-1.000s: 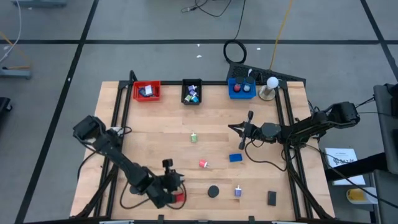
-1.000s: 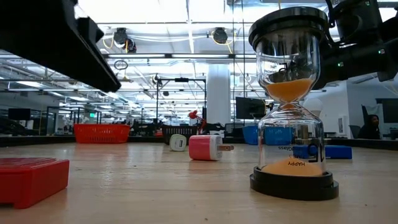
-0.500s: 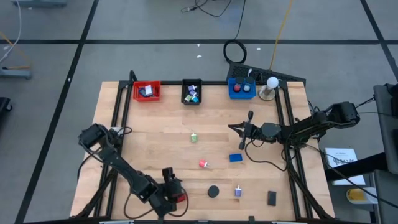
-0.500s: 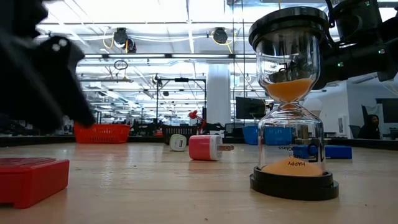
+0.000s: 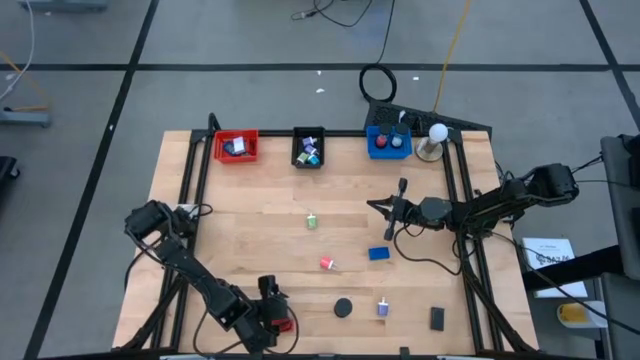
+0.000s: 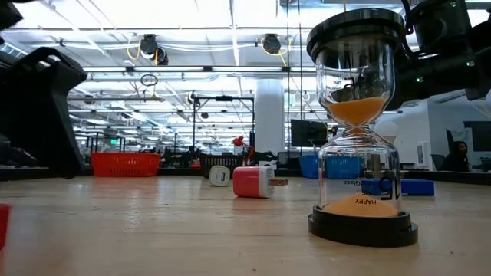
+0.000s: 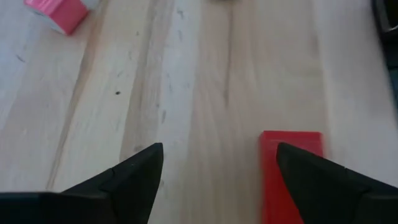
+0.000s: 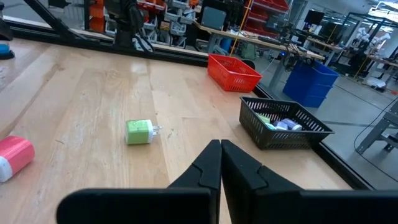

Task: Pick & Place Office items
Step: Put the red digital clock into the red bin

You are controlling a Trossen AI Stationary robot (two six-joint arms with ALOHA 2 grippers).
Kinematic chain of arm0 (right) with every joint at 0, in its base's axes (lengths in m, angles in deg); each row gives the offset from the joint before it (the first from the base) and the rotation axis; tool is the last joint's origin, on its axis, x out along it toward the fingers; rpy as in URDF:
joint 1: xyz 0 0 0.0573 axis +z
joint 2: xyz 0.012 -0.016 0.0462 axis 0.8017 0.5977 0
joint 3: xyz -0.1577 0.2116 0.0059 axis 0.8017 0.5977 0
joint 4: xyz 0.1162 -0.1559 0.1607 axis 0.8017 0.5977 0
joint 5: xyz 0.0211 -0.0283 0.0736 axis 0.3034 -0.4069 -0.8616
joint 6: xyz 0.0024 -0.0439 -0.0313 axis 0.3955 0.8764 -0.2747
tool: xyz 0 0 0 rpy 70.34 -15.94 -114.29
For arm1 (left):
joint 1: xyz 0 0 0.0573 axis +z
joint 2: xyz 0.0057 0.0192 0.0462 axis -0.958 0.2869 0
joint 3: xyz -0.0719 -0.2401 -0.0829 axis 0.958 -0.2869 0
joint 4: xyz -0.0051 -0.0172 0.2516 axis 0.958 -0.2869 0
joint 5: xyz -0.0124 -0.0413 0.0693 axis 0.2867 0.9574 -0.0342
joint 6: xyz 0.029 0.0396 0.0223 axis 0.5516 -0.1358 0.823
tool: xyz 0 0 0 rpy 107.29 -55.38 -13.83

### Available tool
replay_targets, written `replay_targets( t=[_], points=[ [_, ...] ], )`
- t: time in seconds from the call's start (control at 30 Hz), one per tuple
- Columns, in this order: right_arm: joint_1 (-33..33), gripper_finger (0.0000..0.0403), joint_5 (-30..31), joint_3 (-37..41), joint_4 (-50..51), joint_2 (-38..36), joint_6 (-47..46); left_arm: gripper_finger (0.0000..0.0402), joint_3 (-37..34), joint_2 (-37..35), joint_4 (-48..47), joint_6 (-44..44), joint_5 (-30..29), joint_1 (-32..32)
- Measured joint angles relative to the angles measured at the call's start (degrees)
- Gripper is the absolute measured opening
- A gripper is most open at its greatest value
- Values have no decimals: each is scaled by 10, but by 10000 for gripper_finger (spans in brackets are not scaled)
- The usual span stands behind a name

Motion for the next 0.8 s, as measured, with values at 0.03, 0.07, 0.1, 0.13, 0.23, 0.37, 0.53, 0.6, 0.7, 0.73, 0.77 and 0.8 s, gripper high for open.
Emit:
replay_targets(
  t=[0.03,0.07,0.1,0.13,0.23,0.37,0.53,0.6,0.7,0.73,0.77,0.8],
  points=[
    [0,4,0,0,0,0,0,321,0,-4,1,1,4,0],
    [0,4,0,0,0,0,0,321,0,-9,2,2,9,0],
    [0,4,0,0,0,0,0,321,0,-12,5,1,16,0],
    [0,4,0,0,0,0,0,321,0,-13,9,-1,26,0],
    [0,4,0,0,0,0,0,321,0,-12,31,-3,49,-7],
    [0,4,0,0,0,0,0,321,1,6,46,-8,47,-17],
    [0,4,0,0,0,0,0,296,-1,24,36,-19,38,-18],
    [0,4,0,0,0,0,0,268,-1,24,27,-26,38,-17],
    [0,4,0,0,0,0,0,214,-1,24,3,-36,36,-17],
    [0,4,0,0,0,0,0,193,0,23,-3,-38,36,-17],
    [0,4,0,0,0,0,0,173,0,22,-11,-39,36,-16],
    [0,4,0,0,0,0,0,158,0,22,-17,-39,39,-14]
  ],
)
